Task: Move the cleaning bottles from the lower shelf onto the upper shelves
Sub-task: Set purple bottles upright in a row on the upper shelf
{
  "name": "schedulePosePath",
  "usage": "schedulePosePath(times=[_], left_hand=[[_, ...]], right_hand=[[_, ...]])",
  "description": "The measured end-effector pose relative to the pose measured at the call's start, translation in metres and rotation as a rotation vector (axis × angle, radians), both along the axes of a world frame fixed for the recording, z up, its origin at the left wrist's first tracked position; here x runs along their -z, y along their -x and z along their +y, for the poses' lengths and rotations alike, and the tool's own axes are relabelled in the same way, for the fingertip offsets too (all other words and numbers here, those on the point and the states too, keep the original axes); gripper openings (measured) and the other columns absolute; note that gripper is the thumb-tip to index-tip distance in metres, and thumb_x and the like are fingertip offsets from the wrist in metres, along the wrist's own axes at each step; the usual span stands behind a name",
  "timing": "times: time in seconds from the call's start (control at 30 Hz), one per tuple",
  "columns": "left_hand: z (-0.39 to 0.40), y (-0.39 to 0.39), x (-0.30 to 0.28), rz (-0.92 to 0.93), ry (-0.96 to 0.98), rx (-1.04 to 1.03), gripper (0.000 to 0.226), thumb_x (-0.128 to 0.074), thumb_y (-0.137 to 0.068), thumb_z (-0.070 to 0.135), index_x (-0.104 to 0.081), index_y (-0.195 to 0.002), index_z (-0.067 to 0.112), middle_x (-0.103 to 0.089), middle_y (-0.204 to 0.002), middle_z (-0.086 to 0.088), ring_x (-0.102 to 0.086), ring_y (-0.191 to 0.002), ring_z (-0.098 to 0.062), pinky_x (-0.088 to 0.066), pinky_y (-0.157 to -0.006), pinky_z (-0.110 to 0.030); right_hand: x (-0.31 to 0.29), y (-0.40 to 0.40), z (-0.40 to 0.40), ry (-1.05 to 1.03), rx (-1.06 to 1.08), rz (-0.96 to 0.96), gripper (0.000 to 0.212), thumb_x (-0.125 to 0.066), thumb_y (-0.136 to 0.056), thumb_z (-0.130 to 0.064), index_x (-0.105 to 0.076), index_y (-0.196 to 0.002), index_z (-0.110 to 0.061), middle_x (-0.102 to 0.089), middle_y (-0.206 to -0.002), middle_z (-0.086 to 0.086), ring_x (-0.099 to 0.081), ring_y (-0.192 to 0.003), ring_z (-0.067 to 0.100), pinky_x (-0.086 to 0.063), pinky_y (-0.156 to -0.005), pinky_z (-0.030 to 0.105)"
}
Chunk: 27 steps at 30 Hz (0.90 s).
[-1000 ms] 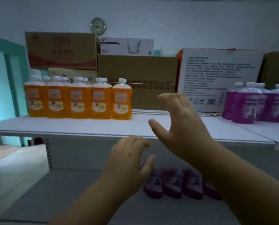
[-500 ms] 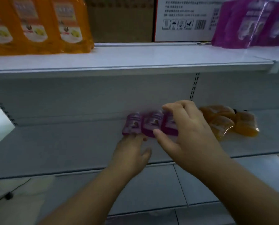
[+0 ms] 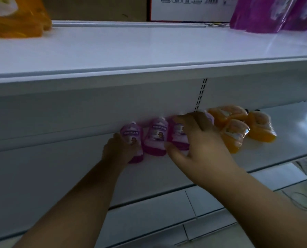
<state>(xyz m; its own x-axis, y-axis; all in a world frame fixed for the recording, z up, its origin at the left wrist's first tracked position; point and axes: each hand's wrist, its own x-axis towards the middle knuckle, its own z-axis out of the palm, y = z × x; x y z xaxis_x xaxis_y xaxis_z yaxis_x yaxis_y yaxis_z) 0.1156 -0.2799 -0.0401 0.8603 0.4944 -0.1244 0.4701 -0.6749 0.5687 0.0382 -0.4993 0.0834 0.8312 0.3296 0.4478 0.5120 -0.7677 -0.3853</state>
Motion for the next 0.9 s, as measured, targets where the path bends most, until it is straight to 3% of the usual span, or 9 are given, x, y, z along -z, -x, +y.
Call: schedulePosePath(times=[0.1, 0.2, 0.27, 0.33, 0.4, 0.5, 0.63, 0.8, 0.9], left_hand=[[0.006, 0.005, -0.010, 0.003, 0.264, -0.097, 0.072, -0.079, -0.078, 0.048, -0.059, -0.121, -0.006, -0.065, -0.116, -0.024, -0.065, -0.103, -0.036, -0.044, -0.071, -0.031], [0.007, 0.040, -0.017, -0.188, 1.116, -0.253, 0.061, -0.080, -0.078, 0.033, -0.063, -0.119, -0.007, -0.071, -0.102, -0.020, -0.071, -0.083, -0.031, -0.053, -0.062, -0.032], [-0.003, 0.074, -0.022, -0.328, 1.677, -0.238, 0.059, -0.079, -0.074, 0.025, -0.064, -0.124, -0.002, -0.072, -0.113, -0.016, -0.072, -0.100, -0.027, -0.059, -0.078, -0.039], [-0.017, 0.107, -0.032, -0.425, 1.950, -0.176, 0.070, -0.096, -0.054, 0.013, -0.070, -0.118, 0.001, -0.069, -0.122, -0.018, -0.067, -0.113, -0.030, -0.059, -0.085, -0.044], [-0.031, 0.135, -0.045, -0.490, 1.958, -0.076, 0.083, -0.101, -0.036, 0.014, -0.072, -0.113, 0.004, -0.069, -0.119, -0.019, -0.068, -0.110, -0.033, -0.058, -0.085, -0.045], [-0.054, 0.166, -0.063, -0.502, 1.867, -0.014, 0.095, -0.101, -0.037, 0.031, -0.068, -0.121, 0.003, -0.070, -0.109, -0.017, -0.070, -0.090, -0.032, -0.053, -0.089, -0.040], [-0.087, 0.194, -0.068, -0.642, 1.765, -0.215, 0.104, -0.098, -0.038, 0.051, -0.065, -0.126, 0.006, -0.069, -0.097, -0.017, -0.069, -0.072, -0.033, -0.060, -0.065, -0.042], [-0.113, 0.220, -0.062, -0.709, 1.644, -0.366, 0.093, -0.085, -0.052, 0.065, -0.067, -0.120, 0.004, -0.066, -0.085, -0.017, -0.066, -0.061, -0.029, -0.058, -0.058, -0.037], [-0.121, 0.234, -0.062, -0.707, 1.564, -0.482, 0.097, -0.086, -0.044, 0.065, -0.070, -0.117, 0.003, -0.066, -0.083, -0.018, -0.065, -0.059, -0.031, -0.058, -0.055, -0.039]], right_hand=[[0.008, -0.013, -0.001, -0.016, -0.014, 0.059, 0.046, -0.072, -0.081, -0.031, -0.059, -0.121, -0.016, -0.053, -0.118, 0.007, -0.050, -0.107, 0.027, -0.043, -0.085, 0.032], [0.026, -0.035, 0.002, -0.041, -0.054, 0.170, 0.046, -0.070, -0.082, -0.032, -0.056, -0.123, -0.017, -0.050, -0.120, 0.007, -0.049, -0.110, 0.027, -0.042, -0.090, 0.036], [0.042, -0.054, 0.008, -0.011, -0.088, 0.271, 0.051, -0.066, -0.085, -0.039, -0.052, -0.129, -0.018, -0.047, -0.127, 0.006, -0.047, -0.115, 0.027, -0.039, -0.094, 0.033], [0.061, -0.076, 0.015, 0.086, -0.095, 0.299, 0.058, -0.060, -0.089, -0.043, -0.048, -0.136, -0.011, -0.045, -0.137, 0.012, -0.044, -0.125, 0.031, -0.032, -0.097, 0.031], [0.077, -0.098, 0.027, 0.217, -0.066, 0.303, 0.065, -0.051, -0.092, -0.050, -0.046, -0.137, -0.003, -0.043, -0.141, 0.019, -0.044, -0.127, 0.035, -0.033, -0.104, 0.035], [0.092, -0.117, 0.047, 0.442, -0.024, 0.285, 0.070, -0.037, -0.090, -0.061, -0.054, -0.129, -0.005, -0.050, -0.134, 0.022, -0.046, -0.124, 0.038, -0.038, -0.105, 0.043], [0.114, -0.101, 0.052, 0.551, -0.078, 0.122, 0.065, -0.042, -0.091, -0.056, -0.051, -0.132, -0.007, -0.044, -0.139, 0.026, -0.041, -0.123, 0.045, -0.036, -0.102, 0.046], [0.122, -0.069, 0.046, 0.390, -0.307, 0.175, 0.049, -0.047, -0.092, -0.054, -0.056, -0.126, -0.019, -0.039, -0.142, 0.016, -0.033, -0.126, 0.039, -0.034, -0.099, 0.044], [0.121, -0.058, 0.041, 0.298, -0.329, 0.336, 0.065, -0.059, -0.084, -0.056, -0.040, -0.134, -0.020, -0.039, -0.136, 0.017, -0.036, -0.121, 0.037, -0.037, -0.097, 0.042]])
